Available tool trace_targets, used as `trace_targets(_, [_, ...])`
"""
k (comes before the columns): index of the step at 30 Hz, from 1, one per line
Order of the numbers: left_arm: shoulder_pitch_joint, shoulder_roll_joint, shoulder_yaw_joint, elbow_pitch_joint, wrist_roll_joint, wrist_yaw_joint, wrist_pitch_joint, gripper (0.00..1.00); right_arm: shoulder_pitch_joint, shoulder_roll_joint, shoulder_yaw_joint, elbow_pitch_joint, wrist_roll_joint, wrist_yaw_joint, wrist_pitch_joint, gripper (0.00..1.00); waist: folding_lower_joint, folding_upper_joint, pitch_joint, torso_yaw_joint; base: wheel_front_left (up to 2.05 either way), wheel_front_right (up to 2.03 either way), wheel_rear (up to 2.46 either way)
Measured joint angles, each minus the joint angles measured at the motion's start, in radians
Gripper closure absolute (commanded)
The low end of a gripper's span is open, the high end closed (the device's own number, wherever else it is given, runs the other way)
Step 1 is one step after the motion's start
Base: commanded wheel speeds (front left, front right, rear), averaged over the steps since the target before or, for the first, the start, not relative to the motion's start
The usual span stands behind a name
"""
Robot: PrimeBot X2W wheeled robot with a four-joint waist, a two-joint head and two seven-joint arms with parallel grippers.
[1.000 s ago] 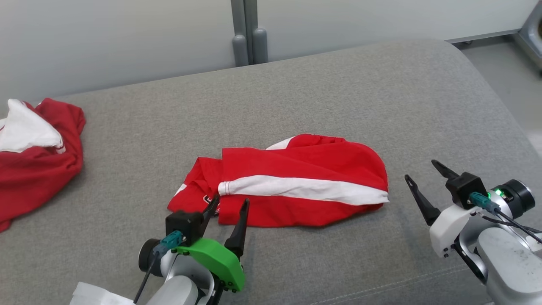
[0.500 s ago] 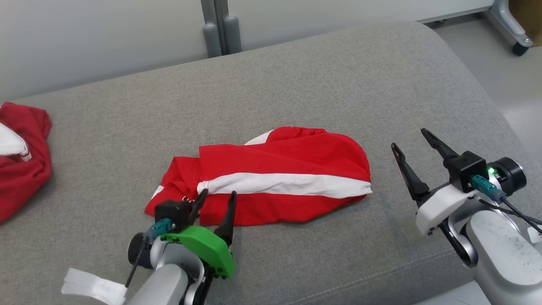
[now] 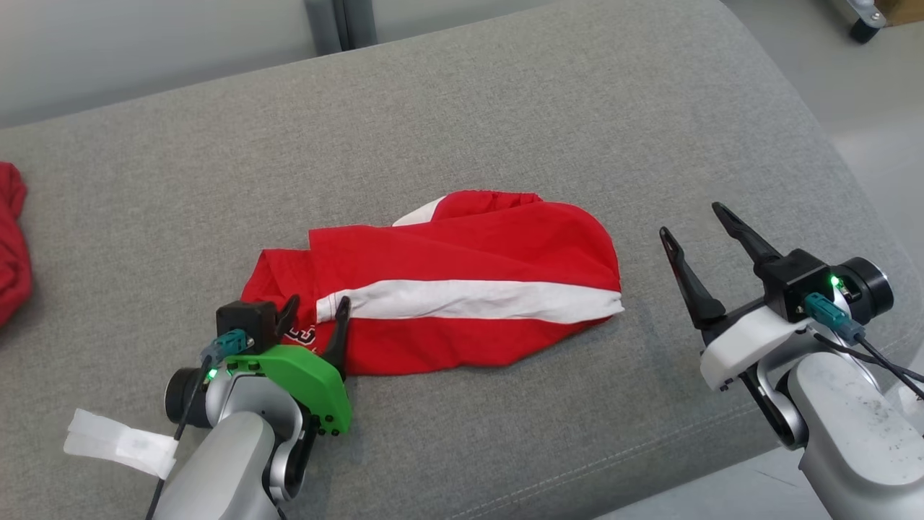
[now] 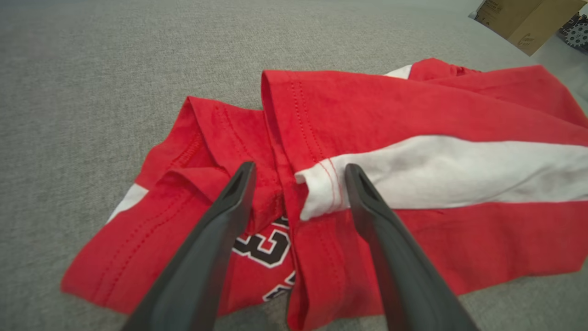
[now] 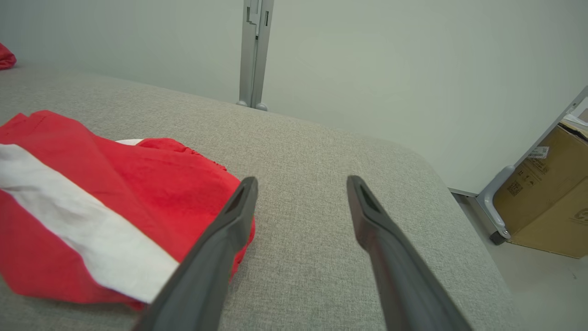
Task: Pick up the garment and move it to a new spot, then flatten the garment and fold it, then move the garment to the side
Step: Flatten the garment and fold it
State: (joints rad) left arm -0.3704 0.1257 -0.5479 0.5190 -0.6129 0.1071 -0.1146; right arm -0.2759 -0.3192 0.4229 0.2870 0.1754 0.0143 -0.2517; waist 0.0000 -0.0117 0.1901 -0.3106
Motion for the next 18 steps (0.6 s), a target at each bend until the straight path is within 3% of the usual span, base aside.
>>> trace_targets(18, [-0.021, -0.025, -0.05, -0.015, 0.01, -0.012, -0.005, 0.0, 0.029, 0.004, -0.017, -0.013, -0.003, -0.016, 0.0, 0.0, 0.0, 0.0, 0.007, 0.041, 0.0, 0.0, 0.0])
